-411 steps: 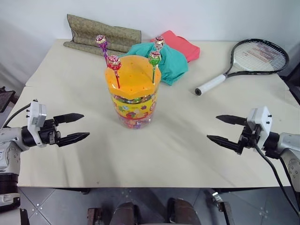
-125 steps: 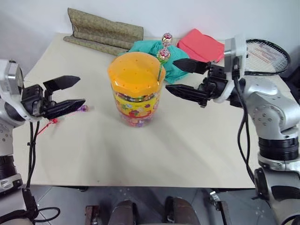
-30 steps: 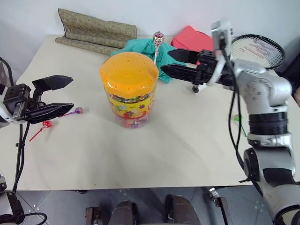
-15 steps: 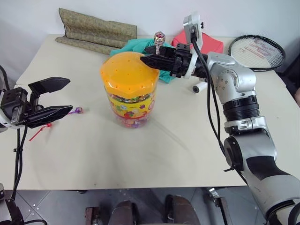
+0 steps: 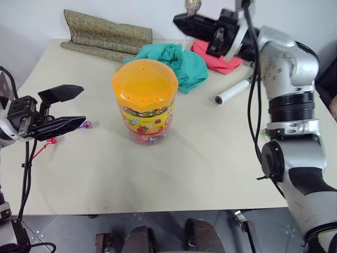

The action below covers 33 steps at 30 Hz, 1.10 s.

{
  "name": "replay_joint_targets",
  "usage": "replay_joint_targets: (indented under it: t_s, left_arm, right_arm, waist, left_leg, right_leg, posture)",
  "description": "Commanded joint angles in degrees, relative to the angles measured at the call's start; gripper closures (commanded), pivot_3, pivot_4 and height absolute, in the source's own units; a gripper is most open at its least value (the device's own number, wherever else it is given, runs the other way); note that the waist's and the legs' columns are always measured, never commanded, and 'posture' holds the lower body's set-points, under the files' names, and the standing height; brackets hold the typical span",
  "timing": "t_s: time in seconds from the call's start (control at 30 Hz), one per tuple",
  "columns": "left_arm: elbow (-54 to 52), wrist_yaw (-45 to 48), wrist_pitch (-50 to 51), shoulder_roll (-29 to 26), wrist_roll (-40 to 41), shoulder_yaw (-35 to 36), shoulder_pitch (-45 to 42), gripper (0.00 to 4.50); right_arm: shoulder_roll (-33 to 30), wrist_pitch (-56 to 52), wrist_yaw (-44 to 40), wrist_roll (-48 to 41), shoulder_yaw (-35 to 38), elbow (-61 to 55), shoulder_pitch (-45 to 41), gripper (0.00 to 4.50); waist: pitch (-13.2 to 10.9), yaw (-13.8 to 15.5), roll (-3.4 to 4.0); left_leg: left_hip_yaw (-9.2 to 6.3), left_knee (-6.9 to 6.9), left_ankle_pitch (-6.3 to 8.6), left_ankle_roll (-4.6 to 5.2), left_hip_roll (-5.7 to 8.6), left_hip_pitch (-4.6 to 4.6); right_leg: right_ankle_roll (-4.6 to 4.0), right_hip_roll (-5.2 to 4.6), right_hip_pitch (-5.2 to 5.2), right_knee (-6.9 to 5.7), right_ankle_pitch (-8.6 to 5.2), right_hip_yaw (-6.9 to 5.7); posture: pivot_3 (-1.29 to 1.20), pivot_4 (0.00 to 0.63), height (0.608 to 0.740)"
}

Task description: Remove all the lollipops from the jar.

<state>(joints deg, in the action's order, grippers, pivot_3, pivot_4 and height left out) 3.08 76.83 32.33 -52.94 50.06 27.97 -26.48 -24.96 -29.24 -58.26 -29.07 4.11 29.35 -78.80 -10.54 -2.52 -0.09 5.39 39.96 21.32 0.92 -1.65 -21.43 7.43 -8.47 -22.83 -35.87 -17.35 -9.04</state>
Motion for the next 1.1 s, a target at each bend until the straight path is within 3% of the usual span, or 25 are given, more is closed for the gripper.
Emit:
replay_joint_targets:
  t_s: [0.03, 0.2, 0.33, 0.5, 0.83, 0.97, 1.1]
  left_arm:
    - [-0.14, 0.34, -0.82, -0.59, 0.16, 0.34, -1.01, 0.0]
    - [-0.74, 0.17, -0.39, -0.78, 0.28, 0.78, 0.35, 0.0]
    - [-1.27, -0.07, -0.04, -0.75, 0.4, 0.98, 1.33, 0.0]
    - [-0.26, -1.33, -0.76, -0.71, -1.56, -0.43, 1.41, 0.0]
    - [-1.22, -2.87, 1.33, -2.28, -2.04, -0.17, 4.0, 0.0]
    - [-1.58, -7.96, -0.11, -1.38, -3.52, 1.35, 4.42, 0.0]
    - [-2.21, -12.94, -0.35, -0.85, -4.91, 1.93, 5.08, 0.0]
  right_arm:
    - [-6.73, -2.83, 4.9, 2.42, 3.21, -0.93, -3.57, 4.48]
    - [-18.78, -12.23, 6.57, 10.0, -1.28, 2.6, 2.49, 4.48]
    - [-23.09, -12.65, 6.63, 15.63, -5.14, 5.09, 10.62, 4.48]
    - [-22.44, -12.59, 10.25, 19.59, -5.73, 11.89, 16.86, 4.48]
    - [-16.92, -12.6, 14.57, 19.71, -3.34, 17.34, 20.47, 4.48]
    - [-16.74, -13.03, 14.31, 19.67, -3.14, 16.02, 21.5, 3.42]
    - [-17.21, -13.77, 14.03, 19.45, -2.8, 14.5, 22.45, 2.01]
  waist:
    - [0.0, 0.09, 0.0]
    - [0.02, 0.9, -0.04]
    - [0.01, 0.75, -0.02]
    - [-0.27, 0.45, 0.47]
    - [-0.29, -0.28, 0.5]
    - [-0.29, -0.07, 0.5]
    - [-0.29, -0.07, 0.5]
  left_leg:
    - [0.0, 0.0, 0.0, 0.0, 0.0, 0.0]
    - [-0.02, 0.0, 0.02, 0.02, 0.02, -0.02]
    - [0.14, -0.01, 0.03, 0.02, 0.0, 0.0]
    - [0.42, -0.01, 0.02, 0.02, -0.01, -0.02]
    - [0.46, -0.02, 0.02, 0.02, -0.03, -0.05]
    - [0.38, 0.0, 0.02, 0.02, -0.03, -0.07]
    - [0.36, 0.01, 0.02, 0.02, -0.03, -0.07]
  right_leg:
    - [0.0, 0.0, 0.0, 0.0, 0.0, 0.0]
    - [0.0, -0.03, 0.01, 0.01, 0.0, 0.04]
    - [0.0, -0.03, 0.02, 0.06, 0.0, 0.03]
    - [0.0, -0.05, -0.1, 0.19, 0.0, 0.12]
    - [0.0, -0.05, -0.18, 0.15, 0.0, 0.11]
    - [0.0, -0.06, -0.17, 0.13, 0.0, 0.11]
    - [0.0, -0.06, -0.17, 0.13, 0.0, 0.12]
  posture:
    - [0.0, 0.15, 0.74]
    - [0.0, 0.15, 0.74]
    - [0.0, 0.15, 0.74]
    - [0.0, 0.15, 0.74]
    - [0.0, 0.15, 0.74]
    - [0.0, 0.15, 0.74]
    - [0.0, 0.15, 0.74]
